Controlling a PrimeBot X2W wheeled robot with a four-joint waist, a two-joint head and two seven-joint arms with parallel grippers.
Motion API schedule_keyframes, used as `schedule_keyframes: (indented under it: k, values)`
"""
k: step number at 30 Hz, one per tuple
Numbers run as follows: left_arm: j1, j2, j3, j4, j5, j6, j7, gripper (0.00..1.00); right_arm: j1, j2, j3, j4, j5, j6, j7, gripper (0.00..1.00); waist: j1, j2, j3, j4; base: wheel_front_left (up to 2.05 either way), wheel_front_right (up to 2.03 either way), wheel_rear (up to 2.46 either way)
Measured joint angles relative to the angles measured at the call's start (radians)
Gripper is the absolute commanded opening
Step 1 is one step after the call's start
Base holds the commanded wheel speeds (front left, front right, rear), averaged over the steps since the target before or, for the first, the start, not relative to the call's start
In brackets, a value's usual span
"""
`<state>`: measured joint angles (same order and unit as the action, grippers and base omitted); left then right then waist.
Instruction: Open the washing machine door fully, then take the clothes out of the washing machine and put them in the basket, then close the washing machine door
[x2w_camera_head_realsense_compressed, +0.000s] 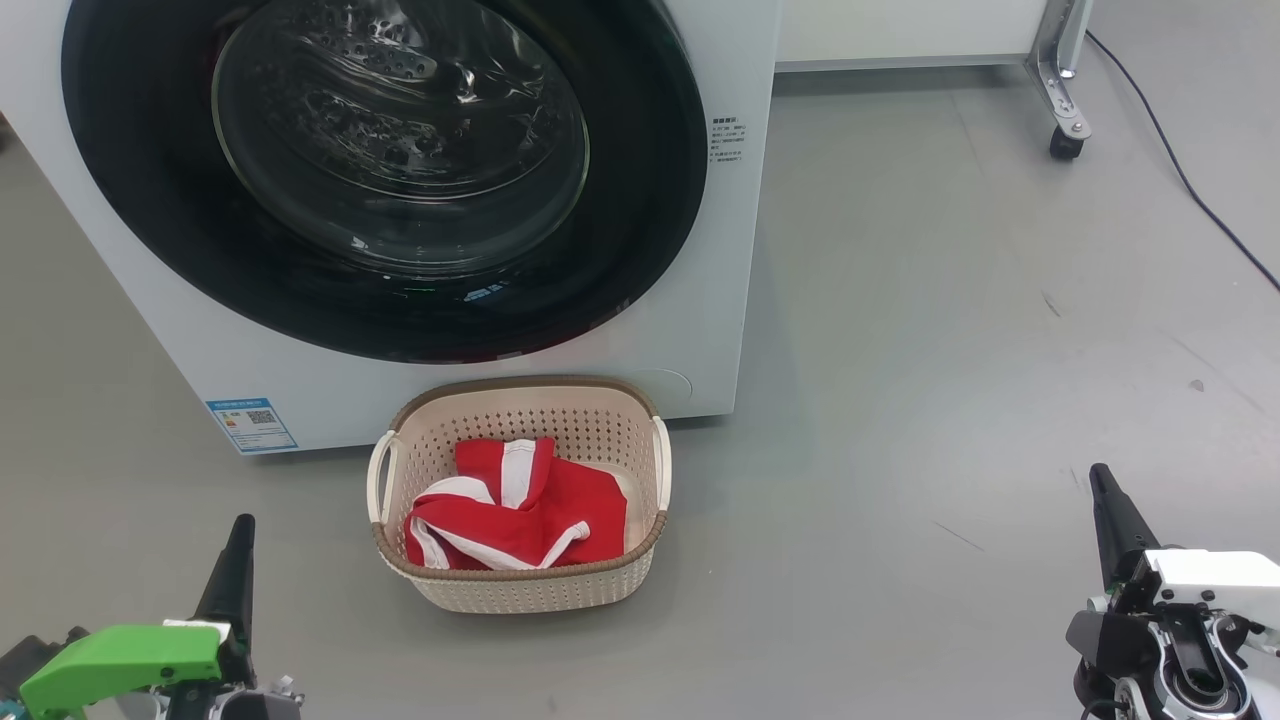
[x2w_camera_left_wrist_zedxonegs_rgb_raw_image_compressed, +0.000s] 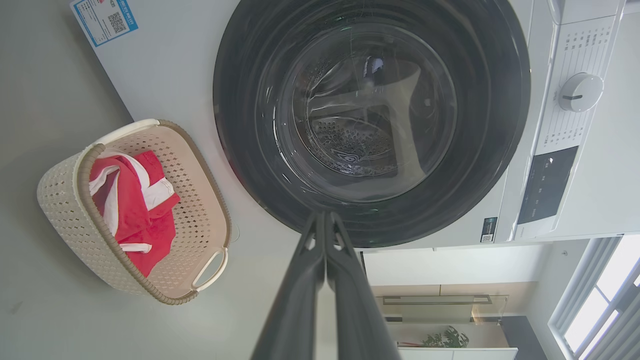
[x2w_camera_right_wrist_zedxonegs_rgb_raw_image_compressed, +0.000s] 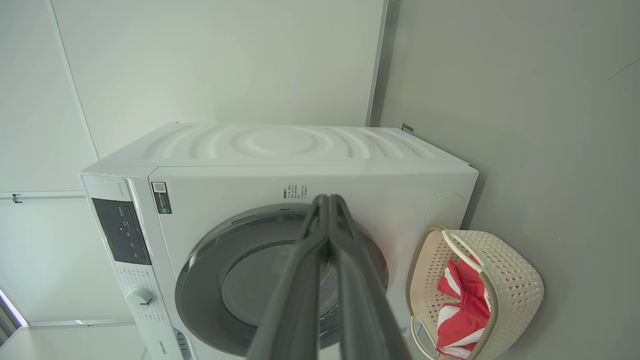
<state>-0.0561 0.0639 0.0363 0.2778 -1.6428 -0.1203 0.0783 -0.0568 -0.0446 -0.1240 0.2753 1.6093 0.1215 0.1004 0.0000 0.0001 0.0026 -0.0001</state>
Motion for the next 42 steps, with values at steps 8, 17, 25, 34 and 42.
schedule_keyframes:
  k: [8,17,25,34,42]
  values:
    - [0.000,0.000,0.000,0.000,0.000,0.000,0.000,0.00,0.000,0.000,0.000,0.000,0.000,0.000,0.000,0.00,0.0000,0.0000,0.000,0.000,0.00,0.00,0.00]
    - [0.000,0.000,0.001,0.001,0.000,0.000,0.000,0.00,0.000,0.000,0.000,0.000,0.000,0.000,0.000,0.00,0.0000,0.0000,0.000,0.000,0.00,0.00,0.00]
    - [0.000,-0.001,0.001,0.002,0.000,0.000,0.000,0.00,0.000,0.000,-0.001,0.000,0.000,0.000,0.000,0.00,0.0000,0.0000,0.000,0.000,0.00,0.00,0.00]
    - [0.000,-0.001,0.002,0.002,0.000,0.000,0.000,0.00,0.000,0.000,-0.001,0.000,0.000,0.000,0.000,0.00,0.0000,0.0000,0.000,0.000,0.00,0.00,0.00]
    - [0.000,-0.002,0.003,0.002,0.000,0.000,0.000,0.00,0.000,0.000,-0.001,0.000,0.000,0.000,0.000,0.00,0.0000,0.0000,0.000,0.000,0.00,0.00,0.00]
